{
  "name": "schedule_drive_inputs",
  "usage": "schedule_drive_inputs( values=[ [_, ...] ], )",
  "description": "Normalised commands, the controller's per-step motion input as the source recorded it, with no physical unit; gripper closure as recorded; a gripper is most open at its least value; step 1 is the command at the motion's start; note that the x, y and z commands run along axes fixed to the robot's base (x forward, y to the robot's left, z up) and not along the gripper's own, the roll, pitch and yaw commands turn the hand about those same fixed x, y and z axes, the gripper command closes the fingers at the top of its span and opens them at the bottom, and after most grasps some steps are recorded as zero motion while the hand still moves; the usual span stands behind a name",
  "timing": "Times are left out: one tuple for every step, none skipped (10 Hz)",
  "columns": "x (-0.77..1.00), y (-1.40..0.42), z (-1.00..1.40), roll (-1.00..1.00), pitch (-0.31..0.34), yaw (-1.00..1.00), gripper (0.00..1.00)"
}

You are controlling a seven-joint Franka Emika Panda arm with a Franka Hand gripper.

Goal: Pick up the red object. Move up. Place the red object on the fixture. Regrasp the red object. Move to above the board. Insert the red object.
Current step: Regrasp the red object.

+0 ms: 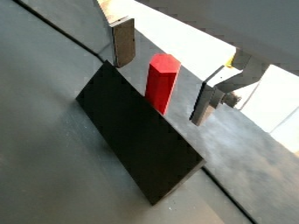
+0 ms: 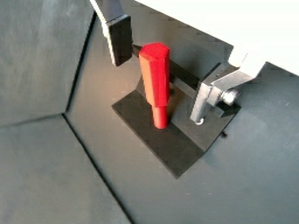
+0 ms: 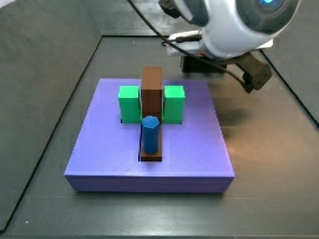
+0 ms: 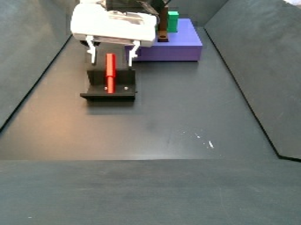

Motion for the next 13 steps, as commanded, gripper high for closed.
schedule_drive_inputs(
  values=[
    [0.08, -0.03, -0.45, 0.45, 0.189, -0.30, 0.00],
    [0.00, 0.00, -0.37, 0.30, 0.120, -0.13, 0.00],
    [0.00, 0.02, -0.05, 0.00, 0.000, 0.00, 0.00],
    [0.01, 0.02, 0.00, -0.28, -0.051, 0.05, 0.00],
    [0.06, 0.01, -0.12, -0.28, -0.037, 0.25, 0.00],
    [0.08, 0.00, -0.19, -0.25, 0.000, 0.36, 0.00],
    [0.07, 0.00, -0.21, -0.22, 0.000, 0.32, 0.00],
    [0.01, 0.00, -0.15, -0.02, 0.000, 0.16, 0.00],
    [0.00, 0.00, -0.01, 0.01, 0.000, 0.00, 0.00],
    [0.00, -0.06, -0.10, 0.08, 0.000, 0.00, 0.00],
    [0.00, -0.12, -0.13, 0.13, 0.000, 0.00, 0.00],
    [0.00, -0.07, -0.19, 0.00, 0.000, 0.00, 0.00],
    [0.00, 0.00, -0.09, 0.00, 0.000, 0.00, 0.00]
  ],
)
